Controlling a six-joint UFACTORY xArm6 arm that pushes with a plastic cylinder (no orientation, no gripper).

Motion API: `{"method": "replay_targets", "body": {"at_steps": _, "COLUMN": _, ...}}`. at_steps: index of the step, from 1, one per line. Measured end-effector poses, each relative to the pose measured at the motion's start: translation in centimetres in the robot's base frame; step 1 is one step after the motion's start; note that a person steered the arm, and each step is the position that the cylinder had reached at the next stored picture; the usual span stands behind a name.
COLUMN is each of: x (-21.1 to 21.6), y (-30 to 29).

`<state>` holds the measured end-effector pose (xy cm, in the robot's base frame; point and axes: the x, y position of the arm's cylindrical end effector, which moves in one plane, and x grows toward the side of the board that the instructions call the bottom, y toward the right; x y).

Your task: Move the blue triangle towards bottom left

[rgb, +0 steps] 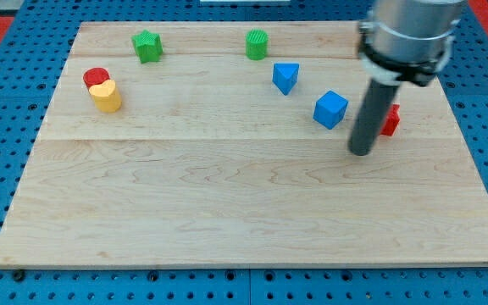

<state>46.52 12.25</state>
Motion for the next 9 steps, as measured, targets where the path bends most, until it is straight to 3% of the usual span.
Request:
{"method": "replay_targets", "body": {"at_steps": 1, "x": 0.0, "y": -7.0}}
{"method": "replay_targets", "body": {"at_steps": 4, "x": -0.2, "y": -14.4}}
{"method": "replay_targets", "body": {"at_steps": 5, "x": -2.4, "y": -15.8}}
{"method": "replay_targets", "body": {"at_steps": 7, "x": -12.6, "y": -14.5}}
{"method": "replay_targets", "body": {"at_steps": 8, "x": -17.8, "y": -8.7}}
{"method": "replay_targets", "body": {"at_steps": 9, "x": -15.9, "y": -4.5}}
